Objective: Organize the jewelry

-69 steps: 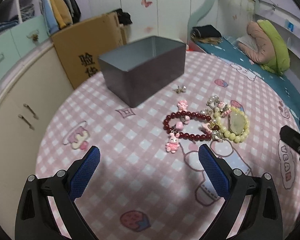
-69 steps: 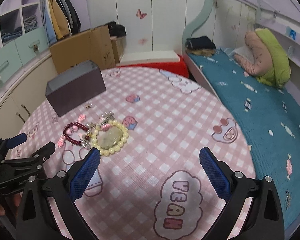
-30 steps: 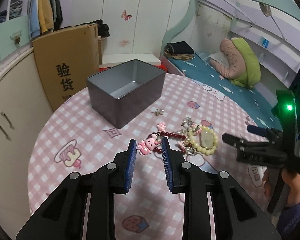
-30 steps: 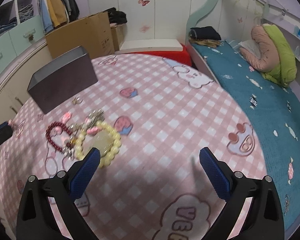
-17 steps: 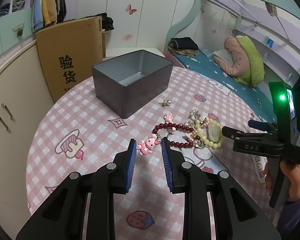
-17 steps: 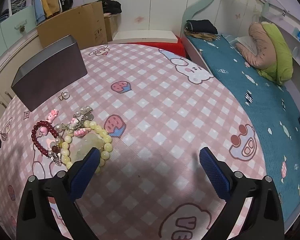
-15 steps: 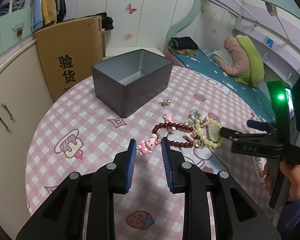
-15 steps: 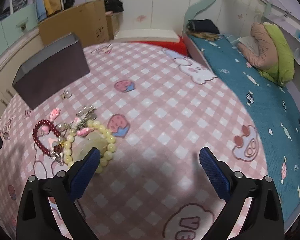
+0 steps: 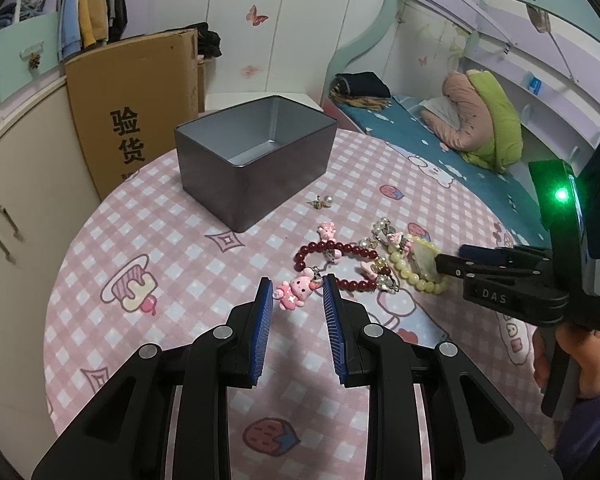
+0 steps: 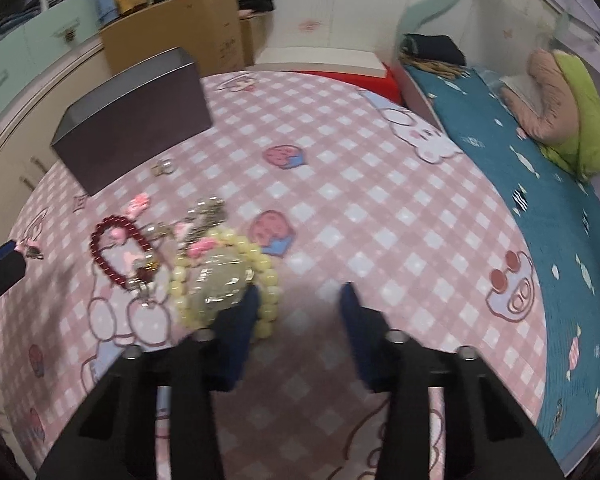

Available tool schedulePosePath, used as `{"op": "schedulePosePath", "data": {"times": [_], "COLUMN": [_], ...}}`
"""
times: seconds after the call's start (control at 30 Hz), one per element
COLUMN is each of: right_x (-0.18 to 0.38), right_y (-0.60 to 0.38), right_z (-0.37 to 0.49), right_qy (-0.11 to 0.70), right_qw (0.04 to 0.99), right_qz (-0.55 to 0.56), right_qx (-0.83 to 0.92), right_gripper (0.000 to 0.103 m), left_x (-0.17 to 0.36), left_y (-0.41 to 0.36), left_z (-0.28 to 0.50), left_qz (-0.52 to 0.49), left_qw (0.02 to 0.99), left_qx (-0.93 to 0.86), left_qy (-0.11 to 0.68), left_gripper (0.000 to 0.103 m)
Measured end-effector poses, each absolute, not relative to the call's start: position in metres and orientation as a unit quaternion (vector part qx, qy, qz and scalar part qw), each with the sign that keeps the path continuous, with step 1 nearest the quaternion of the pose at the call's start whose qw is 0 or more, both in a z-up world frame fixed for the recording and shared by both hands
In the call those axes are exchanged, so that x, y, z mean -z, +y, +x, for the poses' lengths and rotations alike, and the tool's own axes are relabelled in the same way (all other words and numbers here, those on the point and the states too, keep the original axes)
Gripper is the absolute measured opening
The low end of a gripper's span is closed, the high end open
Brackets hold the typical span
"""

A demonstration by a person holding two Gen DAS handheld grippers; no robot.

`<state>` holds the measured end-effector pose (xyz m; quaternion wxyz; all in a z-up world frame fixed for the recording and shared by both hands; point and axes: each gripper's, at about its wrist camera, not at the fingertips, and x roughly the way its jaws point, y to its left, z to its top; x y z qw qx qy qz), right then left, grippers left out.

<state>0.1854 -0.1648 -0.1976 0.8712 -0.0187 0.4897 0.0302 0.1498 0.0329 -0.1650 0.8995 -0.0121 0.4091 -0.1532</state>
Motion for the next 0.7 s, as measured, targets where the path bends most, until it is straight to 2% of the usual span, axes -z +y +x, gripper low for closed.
{"op": "schedulePosePath", "data": {"times": [0.13, 0.17, 0.43, 0.7], "right_x": [0.197, 0.196, 0.195, 0.16], "right_y": [-0.166, -0.167, -0.177, -0.172], "right_z": [0.188, 0.188, 0.178, 0.164], "right_qy": [0.489, 0.49, 0.481, 0.442], "right_qw": [0.871, 0.87, 0.873, 0.889], "right_qz": [-0.015, -0.015, 0.033, 0.045], "right_qx": [-0.051, -0.051, -0.076, -0.106], "right_gripper": [0.021, 0.009, 0.009, 0.009], "left_x": [0.164, 0.164, 0.162, 0.163], "left_y": [0.032, 0.032, 0.031, 0.027], "left_z": [0.148, 0.147, 0.142, 0.141], "left_qz": [-0.016, -0.017, -0.023, -0.022], "left_qw": [0.898, 0.898, 0.897, 0.895], "left_qx": [0.158, 0.159, 0.17, 0.175], "left_qy": [0.409, 0.409, 0.408, 0.409], "left_gripper": [0.026, 0.026, 0.026, 0.026]}}
